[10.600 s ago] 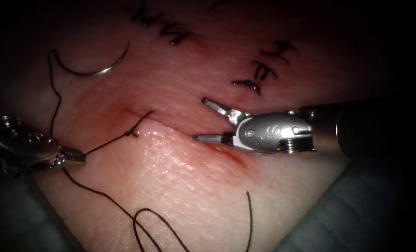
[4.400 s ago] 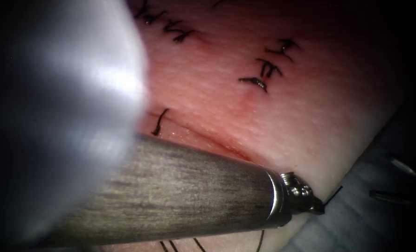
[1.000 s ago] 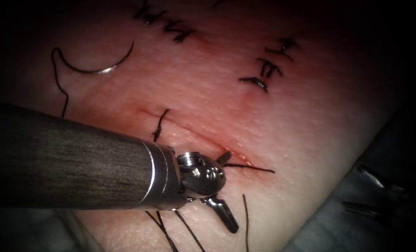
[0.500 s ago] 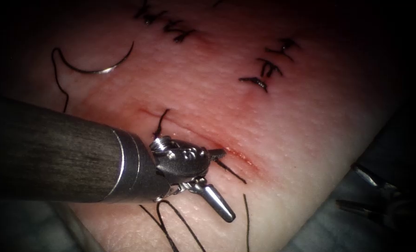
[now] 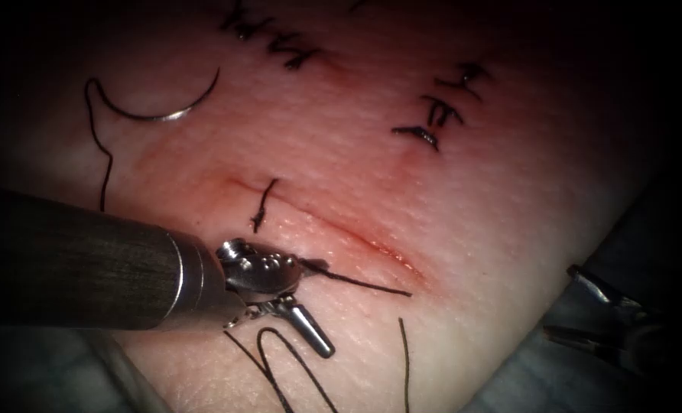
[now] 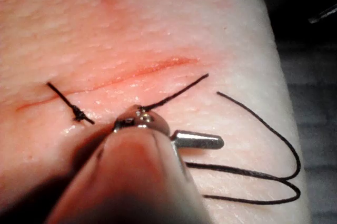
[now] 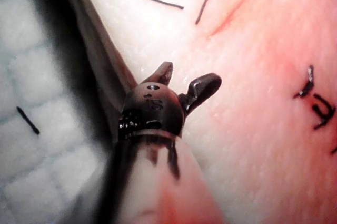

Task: Wound Closure
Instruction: Set down the cut suture end

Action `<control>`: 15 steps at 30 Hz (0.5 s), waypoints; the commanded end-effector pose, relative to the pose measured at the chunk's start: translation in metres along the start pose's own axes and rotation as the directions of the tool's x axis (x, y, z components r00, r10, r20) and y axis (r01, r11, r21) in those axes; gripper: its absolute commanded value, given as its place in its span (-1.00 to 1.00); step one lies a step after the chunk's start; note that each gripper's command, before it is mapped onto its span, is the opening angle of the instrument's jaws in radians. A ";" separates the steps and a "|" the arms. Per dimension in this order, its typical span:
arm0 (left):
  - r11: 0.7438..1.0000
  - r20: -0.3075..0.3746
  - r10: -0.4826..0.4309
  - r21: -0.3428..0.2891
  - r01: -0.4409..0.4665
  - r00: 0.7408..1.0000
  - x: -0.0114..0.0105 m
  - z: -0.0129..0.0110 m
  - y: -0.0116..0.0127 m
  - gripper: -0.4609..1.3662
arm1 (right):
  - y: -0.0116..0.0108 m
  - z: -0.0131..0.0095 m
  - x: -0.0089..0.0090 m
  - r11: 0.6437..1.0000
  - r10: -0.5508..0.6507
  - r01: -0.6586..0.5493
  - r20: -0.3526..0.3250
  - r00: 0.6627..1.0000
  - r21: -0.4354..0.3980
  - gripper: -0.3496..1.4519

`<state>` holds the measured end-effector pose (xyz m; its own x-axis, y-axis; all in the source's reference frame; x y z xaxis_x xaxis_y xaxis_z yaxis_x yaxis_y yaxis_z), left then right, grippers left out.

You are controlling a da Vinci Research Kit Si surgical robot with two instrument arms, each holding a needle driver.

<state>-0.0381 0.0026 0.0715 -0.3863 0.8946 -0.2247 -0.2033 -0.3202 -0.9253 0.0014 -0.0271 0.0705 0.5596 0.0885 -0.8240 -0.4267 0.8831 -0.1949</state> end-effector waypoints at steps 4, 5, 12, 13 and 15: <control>0.996 0.079 0.008 0.090 -0.015 0.997 -0.0019 0.0000 -0.0016 0.99 | 0.0000 0.0001 0.0001 1.000 0.000 0.000 0.000 1.000 0.012 0.94; 0.992 0.109 0.017 0.123 -0.031 0.994 -0.0022 -0.0001 -0.0018 0.99 | 0.0000 0.0001 0.0001 1.000 0.000 0.000 0.000 1.000 0.012 0.94; 0.959 0.285 0.074 0.243 -0.147 0.956 -0.0037 -0.0038 -0.0025 0.99 | -0.0004 0.0004 0.0004 1.000 0.001 -0.001 -0.007 1.000 0.017 0.92; 0.956 0.298 0.078 0.248 -0.156 0.951 -0.0038 -0.0042 -0.0025 0.99 | -0.0006 0.0005 0.0005 1.000 0.001 -0.001 -0.011 1.000 0.020 0.91; 0.943 0.349 0.097 0.268 -0.199 0.932 -0.0041 -0.0056 -0.0025 0.99 | -0.0011 0.0011 0.0008 0.999 0.020 -0.019 -0.024 1.000 0.038 0.82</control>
<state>-0.0303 0.0015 0.0730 -0.7066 0.6828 -0.1857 -0.3573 -0.5707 -0.7394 0.0036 -0.0275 0.0706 0.5322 0.0941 -0.8414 -0.4127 0.8966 -0.1607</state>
